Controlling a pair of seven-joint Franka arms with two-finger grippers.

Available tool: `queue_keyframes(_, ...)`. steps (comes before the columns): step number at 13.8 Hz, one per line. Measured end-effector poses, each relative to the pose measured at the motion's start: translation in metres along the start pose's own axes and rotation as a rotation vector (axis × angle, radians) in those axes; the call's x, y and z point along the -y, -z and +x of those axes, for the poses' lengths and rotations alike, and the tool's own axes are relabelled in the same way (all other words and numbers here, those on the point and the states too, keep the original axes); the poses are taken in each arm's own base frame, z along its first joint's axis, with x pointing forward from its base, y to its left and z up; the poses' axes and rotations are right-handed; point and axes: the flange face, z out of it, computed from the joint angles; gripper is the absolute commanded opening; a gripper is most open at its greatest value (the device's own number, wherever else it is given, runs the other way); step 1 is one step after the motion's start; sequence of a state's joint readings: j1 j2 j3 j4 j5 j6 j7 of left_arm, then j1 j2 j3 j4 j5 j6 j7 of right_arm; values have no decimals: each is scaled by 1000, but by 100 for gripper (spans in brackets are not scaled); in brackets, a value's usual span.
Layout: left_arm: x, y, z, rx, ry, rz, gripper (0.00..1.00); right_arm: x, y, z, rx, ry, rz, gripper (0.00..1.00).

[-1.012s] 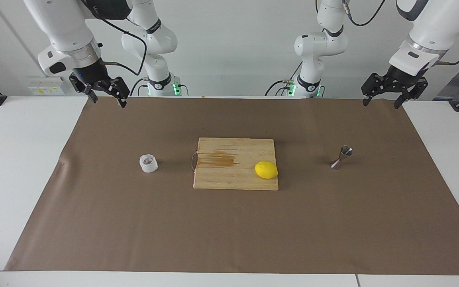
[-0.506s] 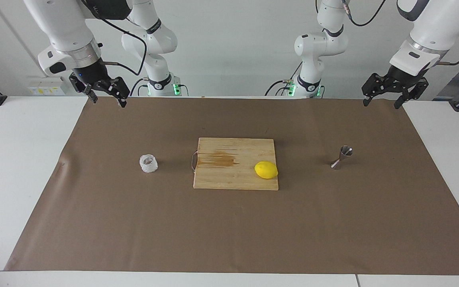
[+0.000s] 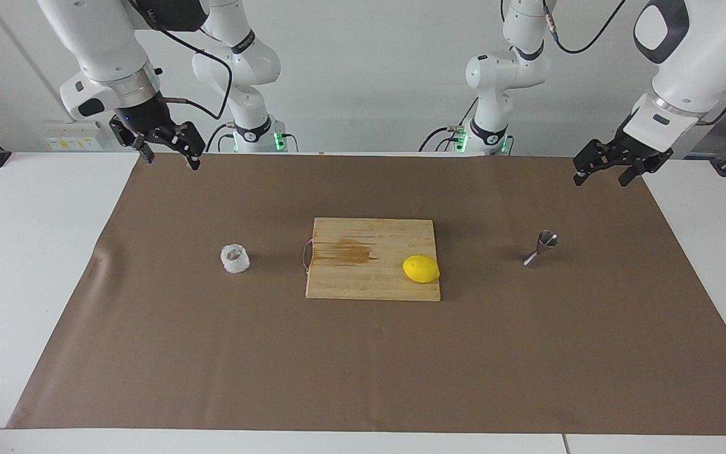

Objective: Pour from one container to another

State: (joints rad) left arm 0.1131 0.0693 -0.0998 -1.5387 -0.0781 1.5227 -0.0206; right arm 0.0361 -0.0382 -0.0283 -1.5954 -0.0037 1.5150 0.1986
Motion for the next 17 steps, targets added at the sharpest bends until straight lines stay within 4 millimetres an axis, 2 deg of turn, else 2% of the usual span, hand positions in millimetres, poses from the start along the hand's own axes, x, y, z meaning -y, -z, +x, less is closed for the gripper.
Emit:
queue_keyframes(5,66,-42,24,71,189,-76,100,0,0,0,0,0,0,100)
queue_keyframes(10,84,-83,41,158,463,-119,100,0,0,0,0,0,0,100)
queue_keyframes(12,96,-101,47,205,590,-170,100,0,0,0,0,0,0,100)
queue_keyframes(14,112,-123,52,259,702,-228,100,0,0,0,0,0,0,100)
queue_keyframes(17,148,-161,56,347,830,-321,100,0,0,0,0,0,0,100)
